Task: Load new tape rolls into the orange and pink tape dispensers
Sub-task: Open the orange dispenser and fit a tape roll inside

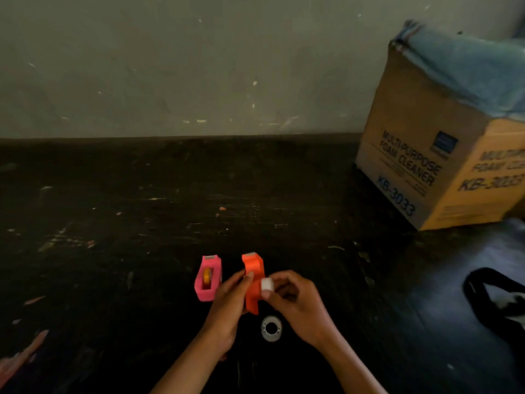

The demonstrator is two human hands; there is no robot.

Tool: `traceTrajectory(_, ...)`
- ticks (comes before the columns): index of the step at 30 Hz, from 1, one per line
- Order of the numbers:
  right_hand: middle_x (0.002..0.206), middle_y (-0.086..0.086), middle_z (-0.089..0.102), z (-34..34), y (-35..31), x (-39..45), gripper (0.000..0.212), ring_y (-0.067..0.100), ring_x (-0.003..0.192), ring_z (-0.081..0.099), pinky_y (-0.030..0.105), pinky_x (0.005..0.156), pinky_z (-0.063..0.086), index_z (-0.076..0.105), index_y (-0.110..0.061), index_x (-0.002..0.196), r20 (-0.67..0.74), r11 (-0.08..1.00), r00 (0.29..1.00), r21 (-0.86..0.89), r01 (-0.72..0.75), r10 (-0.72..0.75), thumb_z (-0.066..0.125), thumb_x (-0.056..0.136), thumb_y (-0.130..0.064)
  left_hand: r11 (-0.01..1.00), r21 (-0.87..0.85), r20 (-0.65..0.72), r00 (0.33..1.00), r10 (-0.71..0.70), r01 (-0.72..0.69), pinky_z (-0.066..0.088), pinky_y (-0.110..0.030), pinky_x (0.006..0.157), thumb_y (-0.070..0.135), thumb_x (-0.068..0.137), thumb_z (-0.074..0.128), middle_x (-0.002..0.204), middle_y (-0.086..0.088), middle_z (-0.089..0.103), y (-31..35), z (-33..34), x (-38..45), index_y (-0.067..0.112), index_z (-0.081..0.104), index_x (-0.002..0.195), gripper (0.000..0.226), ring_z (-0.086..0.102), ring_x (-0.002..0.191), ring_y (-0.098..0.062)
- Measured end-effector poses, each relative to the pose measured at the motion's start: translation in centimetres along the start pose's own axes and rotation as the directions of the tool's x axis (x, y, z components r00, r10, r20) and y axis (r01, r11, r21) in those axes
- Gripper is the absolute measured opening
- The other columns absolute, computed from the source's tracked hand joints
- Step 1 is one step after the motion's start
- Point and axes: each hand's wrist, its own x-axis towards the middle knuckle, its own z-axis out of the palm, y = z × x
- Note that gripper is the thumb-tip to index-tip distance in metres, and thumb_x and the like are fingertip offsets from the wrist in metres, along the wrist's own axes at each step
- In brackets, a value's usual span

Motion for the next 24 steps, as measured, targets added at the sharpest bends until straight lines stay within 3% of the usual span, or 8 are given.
traceTrajectory(2, 0.090, -0.004, 0.068, -1.7, 0.3, -0.7, 0.024, 0.003, 0.080, 0.064, 0.018, 0.071, 0.052, 0.064, -0.027, 0.094, -0.054, 0.989, 0.998, -0.143, -0.045, 0.038, 0.077, 0.076, -0.019, 1.000, -0.022, -0.040, 0.999, 0.019, -0.020, 0.051, -0.040, 0.087, 0.022, 0.093, 0.054, 0.094, -0.008, 0.074, 0.0, -0.2, 0.1, 0.012, 0.066, 0.109, 0.023, 0.068, 0.091, -0.023)
traceTrajectory(5, 0.111, -0.004, 0.059, -3.7, 2.1, -2.3, 0.031, 0.010, 0.099, 0.059, 0.030, 0.087, 0.053, 0.060, -0.027, 0.104, 0.083, 0.832, 0.969, -0.533, -0.155, 0.234, 0.072, 0.077, -0.022, 0.998, -0.005, -0.079, 0.995, 0.063, -0.064, 0.050, -0.038, 0.076, 0.033, 0.091, 0.055, 0.078, -0.006, 0.073, 0.1, -0.9, 0.0, 0.018, 0.070, 0.095, 0.021, 0.066, 0.077, -0.022)
traceTrajectory(8, 0.125, -0.001, 0.050, -3.2, 3.8, -3.6, 0.037, 0.018, 0.114, 0.052, 0.037, 0.095, 0.049, 0.055, -0.026, 0.112, 0.139, 0.731, 0.921, -0.655, -0.190, 0.364, 0.069, 0.078, -0.025, 0.997, 0.025, -0.143, 0.987, 0.075, -0.072, 0.046, -0.040, 0.072, 0.044, 0.090, 0.052, 0.074, -0.010, 0.070, -0.3, -1.6, -0.4, 0.024, 0.069, 0.077, 0.030, 0.061, 0.068, -0.025)
traceTrajectory(12, 0.137, -0.001, 0.043, -1.7, 3.7, -2.9, 0.062, 0.019, 0.125, 0.039, 0.032, 0.106, 0.034, 0.042, -0.027, 0.134, 0.141, 0.638, 0.966, -0.770, -0.032, 0.218, 0.066, 0.079, -0.044, 1.000, 0.010, -0.155, 0.988, 0.014, -0.012, 0.047, -0.032, 0.060, 0.039, 0.091, 0.053, 0.074, -0.014, 0.070, -1.0, -1.9, -0.9, 0.011, 0.070, 0.088, 0.033, 0.060, 0.059, -0.021)
traceTrajectory(16, 0.142, 0.003, 0.041, 0.7, 2.8, -1.5, 0.060, 0.022, 0.129, 0.037, 0.036, 0.109, 0.030, 0.039, -0.023, 0.137, 0.271, 0.583, 0.936, -0.807, 0.095, 0.223, 0.061, 0.083, -0.040, 1.000, -0.015, -0.149, 0.988, -0.028, 0.026, 0.053, -0.036, 0.064, 0.032, 0.092, 0.053, 0.086, -0.015, 0.073, -1.5, -2.6, -1.1, 0.014, 0.070, 0.090, 0.025, 0.069, 0.079, -0.027)
traceTrajectory(20, 0.119, 0.000, 0.060, 1.3, 2.0, -0.8, 0.020, 0.006, 0.106, 0.056, 0.027, 0.093, 0.049, 0.063, -0.029, 0.104, 0.212, 0.803, 0.963, -0.596, -0.008, 0.167, 0.064, 0.085, -0.024, 0.999, -0.010, -0.144, 0.989, -0.043, 0.042, 0.055, -0.043, 0.076, 0.029, 0.092, 0.054, 0.093, -0.017, 0.073, -1.3, -3.8, -1.6, 0.013, 0.070, 0.097, 0.023, 0.069, 0.088, -0.030)
traceTrajectory(22, 0.102, -0.003, 0.068, 0.9, 0.8, -1.0, 0.022, -0.007, 0.087, 0.063, 0.013, 0.080, 0.053, 0.066, -0.031, 0.093, 0.142, 0.964, 0.981, -0.248, -0.098, 0.136, 0.066, 0.084, -0.010, 0.999, -0.003, -0.136, 0.990, -0.044, 0.044, 0.056, -0.040, 0.073, 0.028, 0.092, 0.054, 0.095, -0.016, 0.073, -1.3, -4.3, -1.6, 0.013, 0.069, 0.101, 0.023, 0.069, 0.086, -0.027)
traceTrajectory(24, 0.091, -0.009, 0.070, 0.5, -0.3, -1.0, 0.028, -0.011, 0.084, 0.065, 0.008, 0.075, 0.052, 0.067, -0.029, 0.097, 0.186, 0.984, 0.971, 0.067, -0.164, 0.149, 0.067, 0.083, -0.004, 0.999, 0.010, -0.116, 0.992, -0.046, 0.048, 0.057, -0.037, 0.069, 0.026, 0.093, 0.055, 0.098, -0.014, 0.074, -1.4, -4.4, -1.8, 0.015, 0.068, 0.104, 0.021, 0.070, 0.086, -0.025)
